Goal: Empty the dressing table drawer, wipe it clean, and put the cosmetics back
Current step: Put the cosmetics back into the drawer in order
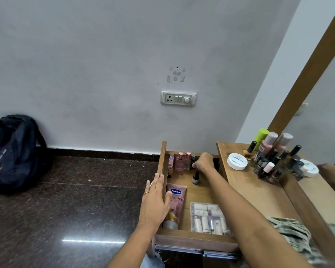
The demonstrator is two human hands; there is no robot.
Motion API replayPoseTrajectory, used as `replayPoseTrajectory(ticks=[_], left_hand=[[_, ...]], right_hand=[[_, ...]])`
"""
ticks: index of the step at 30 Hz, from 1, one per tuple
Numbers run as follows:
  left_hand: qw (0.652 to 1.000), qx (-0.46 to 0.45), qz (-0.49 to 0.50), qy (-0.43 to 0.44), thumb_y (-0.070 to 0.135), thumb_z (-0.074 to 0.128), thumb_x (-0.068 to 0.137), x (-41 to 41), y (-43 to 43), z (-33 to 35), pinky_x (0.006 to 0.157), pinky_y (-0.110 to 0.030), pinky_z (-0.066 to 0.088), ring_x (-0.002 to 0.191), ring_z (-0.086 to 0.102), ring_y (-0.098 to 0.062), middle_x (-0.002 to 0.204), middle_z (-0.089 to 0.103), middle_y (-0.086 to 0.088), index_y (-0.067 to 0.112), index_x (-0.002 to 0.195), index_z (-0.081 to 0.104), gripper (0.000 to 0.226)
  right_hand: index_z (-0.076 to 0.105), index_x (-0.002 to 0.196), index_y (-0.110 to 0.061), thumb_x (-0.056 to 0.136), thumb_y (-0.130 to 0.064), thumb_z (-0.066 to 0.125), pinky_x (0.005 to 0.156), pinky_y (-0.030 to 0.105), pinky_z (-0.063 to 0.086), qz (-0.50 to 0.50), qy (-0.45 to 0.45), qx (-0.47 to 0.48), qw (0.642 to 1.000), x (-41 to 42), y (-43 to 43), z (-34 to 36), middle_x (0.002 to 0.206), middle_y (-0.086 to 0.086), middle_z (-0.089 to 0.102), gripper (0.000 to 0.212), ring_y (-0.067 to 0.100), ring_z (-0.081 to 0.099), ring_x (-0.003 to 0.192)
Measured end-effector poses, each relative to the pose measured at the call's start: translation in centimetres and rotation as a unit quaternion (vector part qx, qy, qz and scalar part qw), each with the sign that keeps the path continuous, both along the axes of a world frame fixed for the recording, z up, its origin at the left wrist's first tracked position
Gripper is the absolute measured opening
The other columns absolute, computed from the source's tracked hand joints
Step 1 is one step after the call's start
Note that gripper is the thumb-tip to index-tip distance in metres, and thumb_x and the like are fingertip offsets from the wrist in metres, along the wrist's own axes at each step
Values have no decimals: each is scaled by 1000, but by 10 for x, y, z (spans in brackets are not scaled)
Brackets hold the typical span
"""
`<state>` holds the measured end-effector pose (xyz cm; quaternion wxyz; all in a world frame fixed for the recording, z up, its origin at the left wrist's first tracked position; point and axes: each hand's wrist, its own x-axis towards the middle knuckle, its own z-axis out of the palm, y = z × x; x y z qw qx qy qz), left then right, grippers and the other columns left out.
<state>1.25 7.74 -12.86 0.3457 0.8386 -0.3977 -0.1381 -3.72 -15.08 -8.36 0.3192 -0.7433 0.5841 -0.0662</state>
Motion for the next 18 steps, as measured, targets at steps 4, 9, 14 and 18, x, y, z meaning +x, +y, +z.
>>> replayPoseTrajectory(ticks=[4, 9, 14, 18], left_hand=[[1000, 5, 3, 0, 41, 45, 99, 0, -1, 1, 118, -38, 16, 148, 1, -19, 160, 9, 14, 30, 153, 17, 62], [1000, 12, 6, -3, 43, 46, 98, -1, -1, 2, 117, -40, 17, 148, 4, -22, 160, 11, 13, 30, 153, 18, 63], [1000, 25, 6, -13, 44, 45, 98, -2, 0, 2, 117, -43, 20, 148, 4, -23, 160, 9, 12, 28, 153, 18, 64], [999, 32, 1, -21, 45, 43, 98, -2, 0, 3, 117, -44, 20, 149, 4, -25, 161, 10, 10, 27, 154, 18, 64]], right_hand=[[70, 77, 2, 77, -9, 72, 59, 28, 50, 33, -19, -69, 997, -11, -2, 20, 82, 11, 70, 11, 23, 65, 72], [75, 91, -10, 80, -8, 62, 86, 29, 53, 50, -86, -176, 979, -44, -1, 71, 96, 7, 74, 18, 22, 67, 95], [73, 99, -9, 84, -2, 53, 86, 33, 53, 18, -79, -283, 956, -90, -20, 109, 104, 11, 72, 26, 27, 66, 98], [67, 110, 1, 87, 7, 47, 83, 39, 52, -2, 57, -323, 945, -116, -29, 128, 109, 20, 67, 31, 37, 62, 103]])
